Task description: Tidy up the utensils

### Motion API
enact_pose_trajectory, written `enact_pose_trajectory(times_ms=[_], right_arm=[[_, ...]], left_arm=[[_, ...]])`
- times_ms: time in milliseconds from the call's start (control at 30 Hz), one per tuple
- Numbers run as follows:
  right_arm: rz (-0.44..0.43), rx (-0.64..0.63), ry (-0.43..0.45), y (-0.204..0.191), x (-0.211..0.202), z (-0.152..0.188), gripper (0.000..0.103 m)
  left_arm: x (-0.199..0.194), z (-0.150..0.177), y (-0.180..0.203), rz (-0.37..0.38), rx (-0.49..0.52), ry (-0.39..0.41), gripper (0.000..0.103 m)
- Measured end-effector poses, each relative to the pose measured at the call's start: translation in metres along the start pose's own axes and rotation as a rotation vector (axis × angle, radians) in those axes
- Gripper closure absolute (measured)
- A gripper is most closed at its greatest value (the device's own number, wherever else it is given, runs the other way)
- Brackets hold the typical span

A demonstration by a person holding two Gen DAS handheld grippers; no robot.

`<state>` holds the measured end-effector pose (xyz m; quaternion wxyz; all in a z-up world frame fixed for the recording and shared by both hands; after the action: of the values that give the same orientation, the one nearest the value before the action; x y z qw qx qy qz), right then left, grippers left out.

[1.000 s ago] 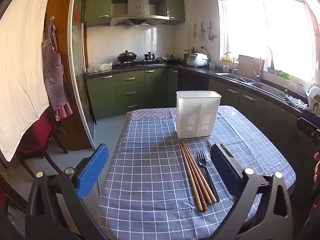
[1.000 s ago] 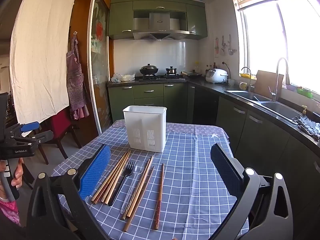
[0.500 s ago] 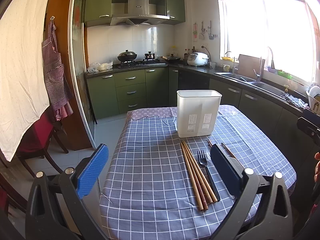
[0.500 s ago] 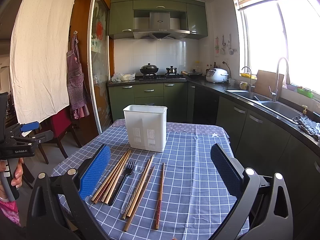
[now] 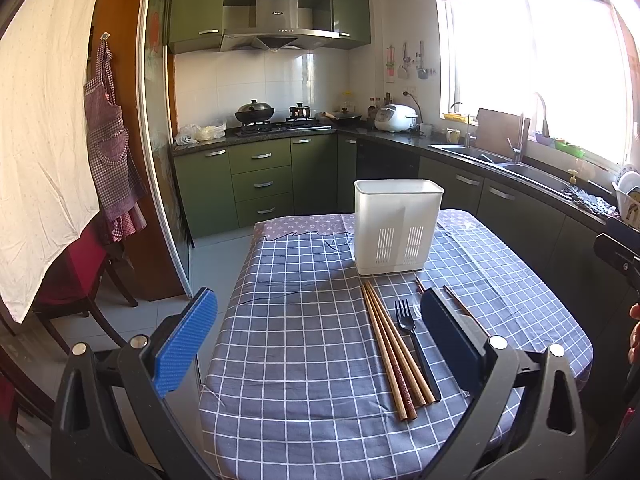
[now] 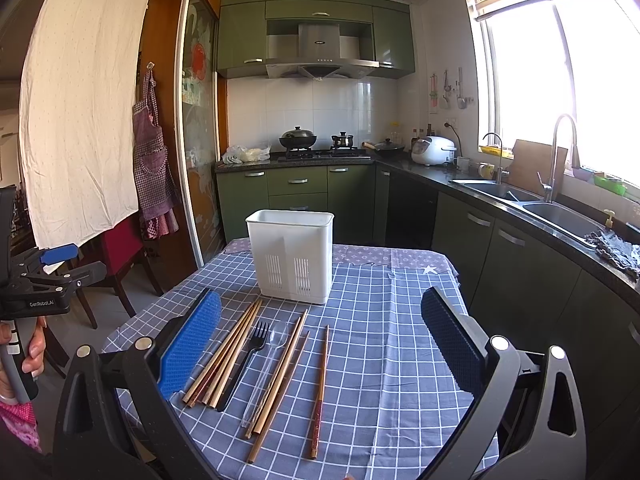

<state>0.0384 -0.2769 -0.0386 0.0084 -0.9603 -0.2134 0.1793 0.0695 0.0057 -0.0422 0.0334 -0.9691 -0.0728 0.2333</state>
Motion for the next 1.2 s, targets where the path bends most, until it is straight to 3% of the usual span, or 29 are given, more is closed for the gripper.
enact_pose_trajectory(times_ms=[1200], right_arm=[[-0.002,0.003,0.001,-0.0007,-0.0004,-0.0010,0.004]], left_arm=[[-0.0026,0.0029,-0.0021,-0.003,0.002,-0.004,0.006]])
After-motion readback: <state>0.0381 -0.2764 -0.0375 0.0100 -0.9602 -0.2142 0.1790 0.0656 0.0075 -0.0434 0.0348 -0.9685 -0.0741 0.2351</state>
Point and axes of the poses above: each gripper's, at about its wrist camera, not at the fingertips, and x roughly the way its jaws point, y to its right, z to its underside, the point moved 8 cm from there along x, roughly the way its jaws point, and after that the axes turned 9 degrees about -z, right-handed, at the moved point
